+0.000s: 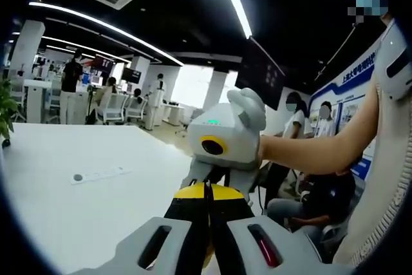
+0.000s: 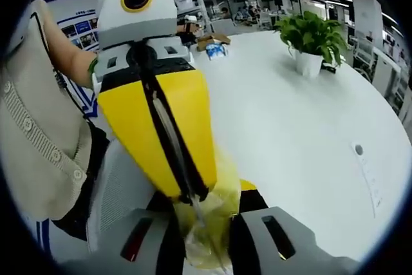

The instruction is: Compare the silicone blocks by pressing each to a similar depth, holding the contact briefly, and releasing to observe deformation and rebound differences across the visible hardness samples.

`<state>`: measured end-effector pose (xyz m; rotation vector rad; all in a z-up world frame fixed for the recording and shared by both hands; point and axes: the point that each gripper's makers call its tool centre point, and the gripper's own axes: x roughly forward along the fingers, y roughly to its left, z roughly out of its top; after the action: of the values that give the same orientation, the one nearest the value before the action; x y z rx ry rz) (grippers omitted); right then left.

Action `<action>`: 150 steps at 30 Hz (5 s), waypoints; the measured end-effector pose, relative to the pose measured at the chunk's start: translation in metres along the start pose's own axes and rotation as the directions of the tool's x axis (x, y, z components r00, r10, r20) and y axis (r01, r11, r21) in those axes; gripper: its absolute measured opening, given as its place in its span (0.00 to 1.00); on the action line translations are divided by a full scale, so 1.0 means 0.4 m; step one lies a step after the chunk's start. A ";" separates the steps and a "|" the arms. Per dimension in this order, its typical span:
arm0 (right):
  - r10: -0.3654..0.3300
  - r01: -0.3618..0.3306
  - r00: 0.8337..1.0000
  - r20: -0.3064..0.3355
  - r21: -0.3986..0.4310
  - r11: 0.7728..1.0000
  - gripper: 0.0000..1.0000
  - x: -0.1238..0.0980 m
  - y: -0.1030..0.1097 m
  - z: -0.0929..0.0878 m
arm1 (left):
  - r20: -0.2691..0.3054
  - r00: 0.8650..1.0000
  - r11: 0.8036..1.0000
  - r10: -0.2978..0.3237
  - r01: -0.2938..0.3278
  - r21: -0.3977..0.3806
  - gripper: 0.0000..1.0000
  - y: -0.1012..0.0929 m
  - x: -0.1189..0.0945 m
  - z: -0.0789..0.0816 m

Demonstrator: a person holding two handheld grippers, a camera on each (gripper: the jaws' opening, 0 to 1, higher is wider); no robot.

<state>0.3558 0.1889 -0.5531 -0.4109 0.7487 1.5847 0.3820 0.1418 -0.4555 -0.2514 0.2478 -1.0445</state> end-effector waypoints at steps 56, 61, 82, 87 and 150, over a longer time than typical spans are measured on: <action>-0.642 0.548 0.733 0.225 0.364 0.753 0.40 -0.276 -0.014 -0.238 | -0.012 0.958 0.847 0.288 -0.260 -0.464 0.00 0.419 -0.031 -0.295; -0.649 0.547 0.734 0.201 0.392 0.740 0.39 -0.273 -0.019 -0.262 | -0.032 0.942 0.823 0.334 -0.308 -0.477 0.00 0.474 -0.046 -0.323; -0.657 0.552 0.740 0.143 0.429 0.715 0.35 -0.265 -0.042 -0.321 | -0.105 0.879 0.721 0.465 -0.445 -0.531 0.00 0.607 -0.097 -0.441; -0.657 0.549 0.740 0.143 0.436 0.713 0.35 -0.261 -0.045 -0.326 | -0.138 0.868 0.716 0.477 -0.475 -0.512 0.00 0.622 -0.102 -0.469; -0.748 0.497 0.643 0.162 0.655 0.570 0.59 -0.189 0.086 -0.388 | -0.144 0.844 0.815 0.517 -0.537 -0.220 0.54 0.319 -0.368 -0.334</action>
<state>0.3100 0.0280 -0.6083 0.1192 0.5783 0.6432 0.3730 0.3198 -0.6103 -0.3479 0.4945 -0.4634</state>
